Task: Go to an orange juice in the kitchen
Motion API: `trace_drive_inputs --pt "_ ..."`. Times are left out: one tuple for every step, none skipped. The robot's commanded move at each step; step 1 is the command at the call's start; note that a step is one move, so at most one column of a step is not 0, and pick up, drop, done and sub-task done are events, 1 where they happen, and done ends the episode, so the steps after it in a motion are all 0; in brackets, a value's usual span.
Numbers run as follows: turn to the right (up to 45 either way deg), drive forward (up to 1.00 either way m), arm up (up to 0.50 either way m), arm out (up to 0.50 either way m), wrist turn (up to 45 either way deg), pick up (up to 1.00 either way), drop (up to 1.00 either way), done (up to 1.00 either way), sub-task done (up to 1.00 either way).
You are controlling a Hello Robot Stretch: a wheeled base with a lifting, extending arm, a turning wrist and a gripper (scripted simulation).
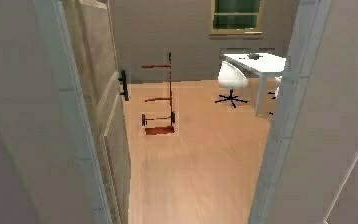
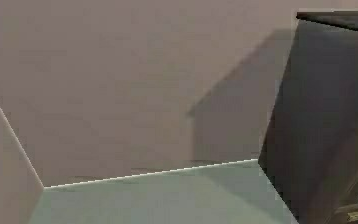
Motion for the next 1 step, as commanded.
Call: trace_drive_inputs --pt "0.0 1.0 0.0 0.0 0.0 0.0 0.0 0.0 0.0"
